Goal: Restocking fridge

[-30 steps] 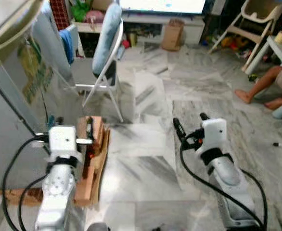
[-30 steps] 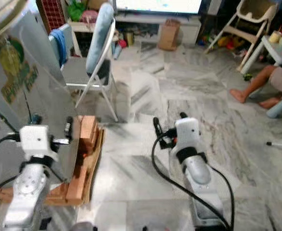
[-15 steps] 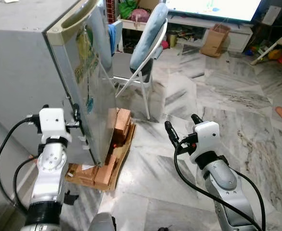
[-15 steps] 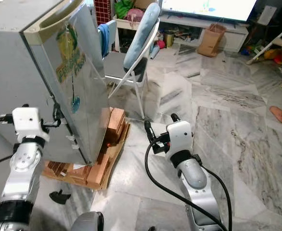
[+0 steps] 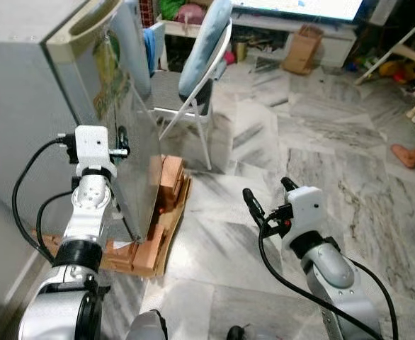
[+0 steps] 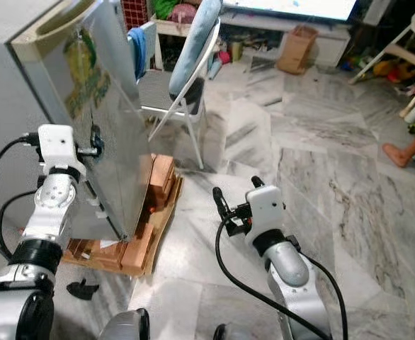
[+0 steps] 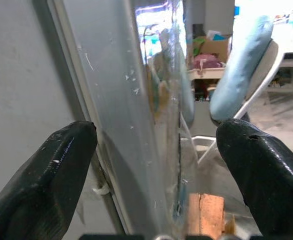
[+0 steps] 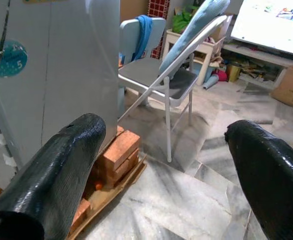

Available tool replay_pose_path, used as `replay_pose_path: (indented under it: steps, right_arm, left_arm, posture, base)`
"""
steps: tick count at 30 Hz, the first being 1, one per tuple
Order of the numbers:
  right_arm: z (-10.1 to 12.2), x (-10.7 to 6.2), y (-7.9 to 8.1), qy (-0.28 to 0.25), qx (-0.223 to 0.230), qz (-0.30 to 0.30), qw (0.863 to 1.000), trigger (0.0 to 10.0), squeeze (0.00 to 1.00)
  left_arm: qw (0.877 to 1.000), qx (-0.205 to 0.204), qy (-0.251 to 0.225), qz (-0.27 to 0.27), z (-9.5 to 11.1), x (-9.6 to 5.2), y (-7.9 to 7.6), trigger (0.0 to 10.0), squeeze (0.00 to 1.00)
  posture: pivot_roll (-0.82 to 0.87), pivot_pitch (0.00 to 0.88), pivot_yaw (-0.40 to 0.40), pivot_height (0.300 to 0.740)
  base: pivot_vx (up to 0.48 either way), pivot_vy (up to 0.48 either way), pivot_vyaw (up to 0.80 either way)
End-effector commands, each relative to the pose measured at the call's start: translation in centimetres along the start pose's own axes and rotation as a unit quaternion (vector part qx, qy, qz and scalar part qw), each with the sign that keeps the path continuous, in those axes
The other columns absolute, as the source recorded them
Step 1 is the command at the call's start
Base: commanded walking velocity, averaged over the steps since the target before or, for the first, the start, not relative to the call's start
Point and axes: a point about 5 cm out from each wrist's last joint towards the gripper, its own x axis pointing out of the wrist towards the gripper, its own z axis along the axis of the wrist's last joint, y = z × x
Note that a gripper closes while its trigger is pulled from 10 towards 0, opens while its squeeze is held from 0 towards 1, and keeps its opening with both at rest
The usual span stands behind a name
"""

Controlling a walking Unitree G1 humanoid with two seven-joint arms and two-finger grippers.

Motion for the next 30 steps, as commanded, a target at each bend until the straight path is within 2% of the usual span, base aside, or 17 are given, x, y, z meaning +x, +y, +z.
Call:
replay_pose_path:
  steps: [1,7,12,14,15,17,18,20,21,23,24,25,26,28,29,30]
  right_arm:
    - [0.5,-0.2,-0.3,-0.005,-0.003,0.000,1.000,10.0,0.00]
    - [0.7,-0.4,-0.4,-0.004,-0.005,0.002,1.000,10.0,0.00]
    - [0.8,-0.6,-0.1,-0.003,-0.001,0.011,1.000,10.0,0.00]
    - [0.6,-0.7,0.2,0.003,0.009,0.031,0.999,10.0,0.00]
    - [0.6,-0.7,0.2,0.003,0.009,0.031,0.999,10.0,0.00]
    - [-0.5,-1.3,0.9,0.041,0.021,0.073,0.996,10.0,0.00]
    - [-1.1,-1.7,1.2,0.056,0.028,0.085,0.994,10.0,0.00]
    - [-1.3,-1.9,1.3,0.061,0.036,0.091,0.993,10.0,0.00]
    - [-1.3,-2.0,1.3,0.059,0.035,0.090,0.994,10.0,0.00]
    - [-1.4,-2.1,1.2,0.056,0.033,0.084,0.994,10.0,0.00]
    - [-1.4,-2.1,1.2,0.056,0.033,0.084,0.994,10.0,0.00]
    - [-1.3,-2.0,1.1,0.054,0.034,0.081,0.995,10.0,0.00]
    - [-1.3,-2.0,1.1,0.054,0.034,0.081,0.995,10.0,0.00]
    - [-1.3,-1.9,1.1,0.053,0.034,0.082,0.995,10.0,0.00]
    - [-1.3,-1.8,1.1,0.053,0.033,0.084,0.994,10.0,0.00]
    - [-1.3,-1.7,1.2,0.050,0.031,0.088,0.994,10.0,0.00]
  left_arm:
    - [1.000,0.005,0.000,0.004,0.2,0.4,0.1,10.0,0.00]
    - [1.000,0.001,0.001,0.013,1.2,1.9,0.0,10.0,0.00]
    - [1.000,-0.005,-0.004,0.014,2.0,2.5,-0.1,10.0,0.00]
    - [0.999,-0.011,-0.027,-0.043,3.3,3.0,-2.0,10.0,0.00]
    - [0.999,-0.011,-0.027,-0.043,3.3,3.0,-2.0,10.0,0.00]
    - [0.989,-0.021,-0.054,-0.139,5.0,2.9,-6.0,10.0,0.00]
    - [0.975,-0.030,-0.070,-0.209,6.1,2.4,-9.0,10.0,0.00]
    - [0.966,-0.028,-0.079,-0.243,6.6,2.0,-10.5,10.0,0.00]
    - [0.959,-0.038,-0.086,-0.266,7.2,1.6,-11.8,10.0,0.00]
    - [0.935,-0.062,-0.108,-0.332,8.8,0.4,-15.2,10.0,0.00]
    - [0.935,-0.062,-0.108,-0.332,8.8,0.4,-15.2,10.0,0.00]
    - [0.915,-0.082,-0.132,-0.371,10.3,-0.9,-17.6,10.0,0.00]
    - [0.915,-0.082,-0.132,-0.371,10.3,-0.9,-17.6,10.0,0.00]
    - [0.906,-0.095,-0.150,-0.384,11.4,-1.9,-19.4,10.0,0.00]
    - [0.907,-0.105,-0.147,-0.380,11.5,-1.9,-19.6,10.0,0.00]
    - [0.917,-0.096,-0.142,-0.359,11.2,-1.5,-19.2,10.0,0.00]
  posture:
    - [-0.01,0.129,-0.050,0.740]
    - [-0.03,0.137,-0.048,0.740]
    - [-0.03,0.137,-0.050,0.740]
    - [-0.03,0.138,-0.050,0.740]
    - [-0.03,0.138,-0.050,0.740]
    - [-0.01,0.134,-0.052,0.740]
    - [-0.01,0.132,-0.052,0.740]
    - [-0.01,0.131,-0.052,0.740]
    - [-0.01,0.129,-0.050,0.740]
    - [-0.01,0.127,-0.049,0.740]
    - [-0.01,0.127,-0.049,0.740]
    - [-0.01,0.124,-0.048,0.740]
    - [-0.01,0.124,-0.048,0.740]
    - [0.00,0.120,-0.049,0.740]
    - [0.00,0.116,-0.047,0.740]
    - [0.00,0.114,-0.045,0.740]
  base:
    - [0.000,0.000,0.00]
    - [0.000,0.000,0.00]
    - [0.000,0.000,0.00]
    - [0.000,0.000,0.00]
    - [0.000,0.000,0.00]
    - [0.000,0.000,0.00]
    - [0.000,0.000,0.00]
    - [0.000,0.000,0.00]
    - [0.000,0.000,0.00]
    - [0.000,0.000,0.00]
    - [0.000,0.000,0.00]
    - [0.000,0.000,0.00]
    - [0.000,0.000,0.00]
    - [0.000,0.000,0.00]
    - [0.000,0.000,0.00]
    - [0.000,0.000,0.00]
